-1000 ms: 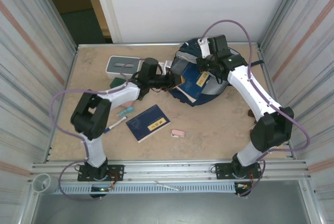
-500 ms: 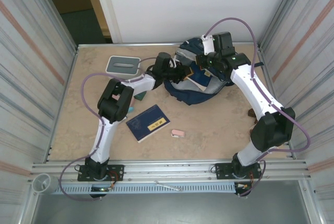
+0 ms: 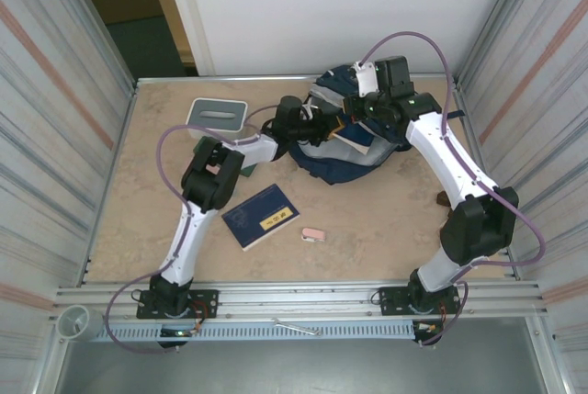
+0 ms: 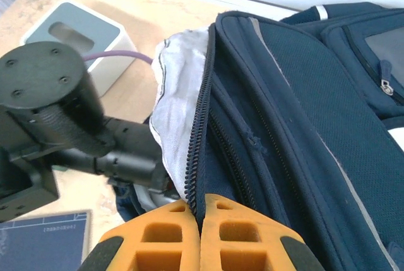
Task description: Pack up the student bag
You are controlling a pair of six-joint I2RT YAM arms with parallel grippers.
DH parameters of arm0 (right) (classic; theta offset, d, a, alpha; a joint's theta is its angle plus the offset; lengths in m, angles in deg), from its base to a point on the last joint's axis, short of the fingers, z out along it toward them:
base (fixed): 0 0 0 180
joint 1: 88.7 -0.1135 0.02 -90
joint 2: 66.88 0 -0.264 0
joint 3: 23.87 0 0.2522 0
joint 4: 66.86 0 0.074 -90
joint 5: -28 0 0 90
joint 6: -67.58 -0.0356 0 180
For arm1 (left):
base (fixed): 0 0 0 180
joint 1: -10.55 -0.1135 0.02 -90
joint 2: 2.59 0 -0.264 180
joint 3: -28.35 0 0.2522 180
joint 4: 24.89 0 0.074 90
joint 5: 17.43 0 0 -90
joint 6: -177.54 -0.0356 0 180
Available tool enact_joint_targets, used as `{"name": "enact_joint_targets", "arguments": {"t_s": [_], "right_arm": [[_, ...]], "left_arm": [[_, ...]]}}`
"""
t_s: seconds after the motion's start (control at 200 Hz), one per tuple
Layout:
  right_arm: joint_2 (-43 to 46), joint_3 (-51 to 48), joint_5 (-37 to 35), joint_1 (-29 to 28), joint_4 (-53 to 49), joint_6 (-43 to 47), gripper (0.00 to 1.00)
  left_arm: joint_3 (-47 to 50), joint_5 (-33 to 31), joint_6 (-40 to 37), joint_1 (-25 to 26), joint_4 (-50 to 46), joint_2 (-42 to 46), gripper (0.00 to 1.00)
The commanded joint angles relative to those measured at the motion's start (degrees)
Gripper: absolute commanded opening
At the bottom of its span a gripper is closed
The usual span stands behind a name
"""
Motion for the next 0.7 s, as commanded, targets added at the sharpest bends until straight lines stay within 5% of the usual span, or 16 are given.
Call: {"name": "enact_joint_targets", "arguments": {"t_s": [0.0, 0.316, 0.696], "right_arm": [[0.04, 2.94, 1.77, 0.28, 1.85, 0.38, 0.0], [-0.68, 2.77, 2.56, 0.27, 1.89, -0.02, 0.0], [-0.41, 4.07, 9.18, 0.29, 2.96, 0.58, 0.0]], "left_arm": [[4.31, 0.72, -2.69, -0.54, 5.07, 9.82, 0.0], [3.47, 4.42, 2.8, -0.39, 14.47, 8.0, 0.0], [-10.19, -0.62, -6.68, 0.42, -3.75, -1.82, 0.0]]}}
